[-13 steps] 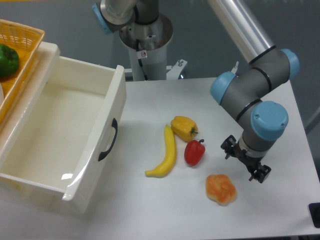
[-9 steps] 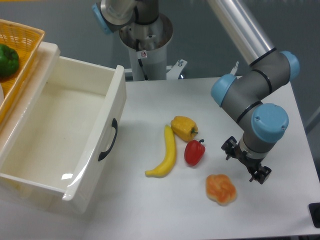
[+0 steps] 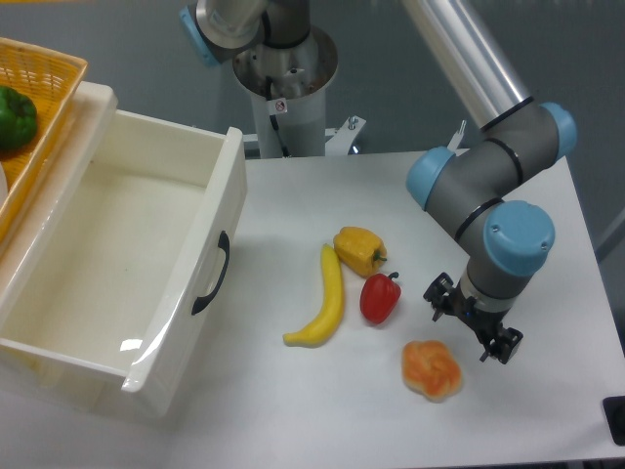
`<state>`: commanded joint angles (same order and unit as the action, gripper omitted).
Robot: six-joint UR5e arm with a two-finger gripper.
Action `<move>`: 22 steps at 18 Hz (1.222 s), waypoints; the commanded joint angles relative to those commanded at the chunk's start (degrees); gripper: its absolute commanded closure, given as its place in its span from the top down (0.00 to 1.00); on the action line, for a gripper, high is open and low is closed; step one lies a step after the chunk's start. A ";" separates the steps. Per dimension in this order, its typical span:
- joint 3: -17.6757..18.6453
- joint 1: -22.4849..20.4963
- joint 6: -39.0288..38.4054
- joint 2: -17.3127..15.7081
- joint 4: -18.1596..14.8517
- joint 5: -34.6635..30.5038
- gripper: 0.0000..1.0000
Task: Pick up the round bread
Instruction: 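Move the open gripper over the orange round bread and lower it, then close the gripper around the orange round bread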
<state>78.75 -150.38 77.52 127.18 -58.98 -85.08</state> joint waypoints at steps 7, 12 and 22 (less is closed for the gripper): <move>1.49 0.18 -4.22 0.70 1.23 1.05 1.00; 4.39 0.18 -5.19 0.79 5.63 4.22 1.00; 5.98 -0.09 -6.94 0.88 6.68 3.87 0.72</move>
<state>84.73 -150.47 70.58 128.06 -52.30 -81.21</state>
